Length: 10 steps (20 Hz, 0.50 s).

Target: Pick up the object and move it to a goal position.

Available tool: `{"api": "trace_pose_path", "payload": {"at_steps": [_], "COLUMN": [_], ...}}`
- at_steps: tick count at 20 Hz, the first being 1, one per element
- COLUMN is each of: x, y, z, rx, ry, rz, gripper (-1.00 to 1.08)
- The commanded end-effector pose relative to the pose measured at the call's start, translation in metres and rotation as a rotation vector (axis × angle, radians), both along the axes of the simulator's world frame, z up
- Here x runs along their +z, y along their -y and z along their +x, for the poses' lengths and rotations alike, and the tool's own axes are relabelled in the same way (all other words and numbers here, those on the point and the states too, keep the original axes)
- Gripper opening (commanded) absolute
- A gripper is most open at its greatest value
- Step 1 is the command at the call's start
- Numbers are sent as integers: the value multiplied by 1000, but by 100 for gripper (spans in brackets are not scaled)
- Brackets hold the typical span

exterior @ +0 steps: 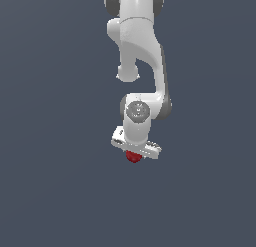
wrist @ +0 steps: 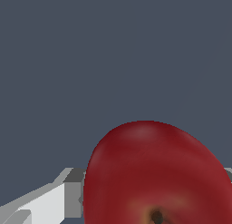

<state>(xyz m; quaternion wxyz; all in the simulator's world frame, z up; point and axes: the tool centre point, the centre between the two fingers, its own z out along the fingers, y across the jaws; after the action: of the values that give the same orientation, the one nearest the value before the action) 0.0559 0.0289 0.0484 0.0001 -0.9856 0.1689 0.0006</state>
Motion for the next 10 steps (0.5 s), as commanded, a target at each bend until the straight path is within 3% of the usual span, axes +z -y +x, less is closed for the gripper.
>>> {"api": "trace_pose_path", "payload": {"at_steps": [1, 6, 10], "x": [10, 50, 104], "y": [-3, -14, -29], "z": [4, 18, 34], "rx": [6, 35, 74], "ry": [11, 45, 91], "rz": [1, 6, 12], "gripper": [-100, -100, -100]}}
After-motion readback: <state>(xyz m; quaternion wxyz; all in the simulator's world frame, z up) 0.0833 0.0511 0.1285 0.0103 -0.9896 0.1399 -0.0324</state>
